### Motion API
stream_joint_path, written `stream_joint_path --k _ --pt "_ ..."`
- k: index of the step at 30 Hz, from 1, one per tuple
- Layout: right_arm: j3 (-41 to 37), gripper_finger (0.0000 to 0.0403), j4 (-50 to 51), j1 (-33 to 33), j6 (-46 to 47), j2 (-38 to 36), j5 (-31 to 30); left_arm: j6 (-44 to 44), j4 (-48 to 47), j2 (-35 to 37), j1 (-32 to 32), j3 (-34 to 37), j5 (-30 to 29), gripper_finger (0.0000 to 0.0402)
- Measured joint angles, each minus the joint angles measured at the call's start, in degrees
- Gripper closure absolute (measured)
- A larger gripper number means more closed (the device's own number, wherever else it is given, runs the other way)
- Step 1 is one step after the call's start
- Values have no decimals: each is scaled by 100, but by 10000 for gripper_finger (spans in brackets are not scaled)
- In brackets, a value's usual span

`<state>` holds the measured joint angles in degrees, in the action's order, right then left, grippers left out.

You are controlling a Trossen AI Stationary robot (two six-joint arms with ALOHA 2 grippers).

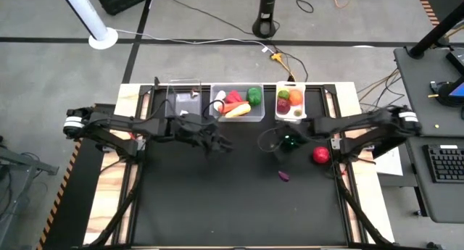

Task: Sort produce into baskets
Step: Put the green chili into the glass bin

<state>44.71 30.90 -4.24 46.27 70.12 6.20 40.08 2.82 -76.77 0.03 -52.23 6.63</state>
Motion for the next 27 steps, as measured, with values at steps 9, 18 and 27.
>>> stream_joint_path --k 9,18,27 --pt "2 375 -2857 701 -1247 -904 -74 -151 1499 -456 0 -57 -9 204" --pt "4 375 -3444 928 -1723 -882 -177 -59 2849 -1174 -5 -57 133 204" --pt "4 374 -3441 926 -1803 -882 -190 -188 3990 -1622 -24 -57 190 204"
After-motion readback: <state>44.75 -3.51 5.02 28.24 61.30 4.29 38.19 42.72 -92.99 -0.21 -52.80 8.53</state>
